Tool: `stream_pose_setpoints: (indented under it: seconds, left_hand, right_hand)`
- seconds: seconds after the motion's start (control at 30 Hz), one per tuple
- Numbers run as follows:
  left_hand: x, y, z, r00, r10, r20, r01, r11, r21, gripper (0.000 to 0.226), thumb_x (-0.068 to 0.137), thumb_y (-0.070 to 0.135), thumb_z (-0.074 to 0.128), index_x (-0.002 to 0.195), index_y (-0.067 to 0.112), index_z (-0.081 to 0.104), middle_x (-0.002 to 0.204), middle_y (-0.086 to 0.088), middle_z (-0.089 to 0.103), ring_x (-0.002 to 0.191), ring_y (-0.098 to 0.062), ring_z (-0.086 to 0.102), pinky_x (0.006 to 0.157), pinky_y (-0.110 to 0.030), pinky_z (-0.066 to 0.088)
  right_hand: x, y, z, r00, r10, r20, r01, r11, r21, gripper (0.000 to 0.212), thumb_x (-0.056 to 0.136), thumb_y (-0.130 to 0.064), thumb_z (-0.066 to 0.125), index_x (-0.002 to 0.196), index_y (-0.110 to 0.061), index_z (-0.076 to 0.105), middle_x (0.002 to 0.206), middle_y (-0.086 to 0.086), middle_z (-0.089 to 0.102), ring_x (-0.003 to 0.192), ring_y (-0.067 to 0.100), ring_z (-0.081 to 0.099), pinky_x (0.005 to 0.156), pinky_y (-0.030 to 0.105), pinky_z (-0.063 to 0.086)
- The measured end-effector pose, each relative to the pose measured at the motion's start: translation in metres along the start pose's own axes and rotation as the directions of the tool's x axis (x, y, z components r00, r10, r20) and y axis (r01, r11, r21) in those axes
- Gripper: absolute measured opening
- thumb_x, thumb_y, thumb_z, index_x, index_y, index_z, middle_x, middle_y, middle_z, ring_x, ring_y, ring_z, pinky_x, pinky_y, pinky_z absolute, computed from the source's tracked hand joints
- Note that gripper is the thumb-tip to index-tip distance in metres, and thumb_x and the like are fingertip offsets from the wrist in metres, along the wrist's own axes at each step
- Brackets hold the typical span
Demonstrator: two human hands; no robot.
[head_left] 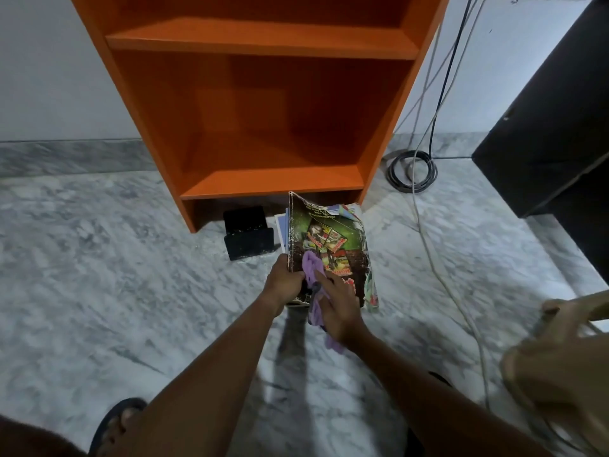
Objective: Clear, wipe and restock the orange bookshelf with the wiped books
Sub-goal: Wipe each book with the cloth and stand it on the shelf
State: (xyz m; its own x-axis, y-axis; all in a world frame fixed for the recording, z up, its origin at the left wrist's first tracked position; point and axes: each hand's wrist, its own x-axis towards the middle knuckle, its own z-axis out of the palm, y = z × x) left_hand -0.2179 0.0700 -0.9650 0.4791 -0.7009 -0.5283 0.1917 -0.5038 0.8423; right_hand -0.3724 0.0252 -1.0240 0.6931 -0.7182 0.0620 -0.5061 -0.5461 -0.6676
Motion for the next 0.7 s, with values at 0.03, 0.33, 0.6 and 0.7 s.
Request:
stream_pose_setpoints:
  seconds: [0.03,0.33,0.6,0.7]
  left_hand:
    - [-0.005,0.002,-0.004,0.999,0.029,0.045,-0.027,0.998,-0.058,0.041,0.087,-0.006,0.057,0.120,0.019,0.061,0.109,-0.012,0.071,0.096,-0.028,0.068,0.080,-0.040,0.060]
    - [-0.056,0.011,-0.037,0.950,0.049,0.308,0.007,0.984,-0.177,0.055,0.094,-0.014,0.049,0.134,0.023,0.057,0.112,-0.018,0.073,0.088,-0.029,0.069,0.073,-0.035,0.059]
    - [-0.097,0.043,-0.047,0.923,0.125,0.364,-0.034,0.969,-0.246,0.053,0.095,-0.013,0.051,0.135,0.022,0.056,0.111,-0.016,0.074,0.085,-0.027,0.073,0.068,-0.035,0.063]
    - [-0.103,0.057,-0.047,0.921,0.166,0.353,-0.070,0.961,-0.269,0.055,0.095,-0.013,0.051,0.139,0.020,0.055,0.115,-0.017,0.072,0.086,-0.027,0.073,0.070,-0.036,0.063]
  right_hand:
    - [-0.001,-0.007,0.002,1.000,-0.004,-0.002,0.004,0.999,0.036,0.056,0.095,-0.027,0.036,0.147,-0.018,0.053,0.144,0.015,0.053,0.119,0.035,0.053,0.094,0.049,0.047]
    - [0.049,-0.069,-0.026,0.985,0.035,-0.170,-0.020,0.996,0.090,0.047,0.107,-0.034,0.033,0.153,-0.037,0.040,0.145,0.001,0.037,0.124,0.015,0.028,0.106,0.041,0.033]
    - [0.080,-0.074,-0.070,0.918,0.326,-0.225,-0.262,0.926,0.270,0.045,0.111,-0.028,0.030,0.154,-0.037,0.038,0.143,0.014,0.037,0.131,0.033,0.035,0.100,0.040,0.031]
    - [0.066,-0.061,-0.081,0.870,0.450,-0.200,-0.392,0.879,0.272,0.045,0.110,-0.027,0.031,0.154,-0.034,0.039,0.141,0.018,0.040,0.128,0.038,0.039,0.103,0.043,0.036]
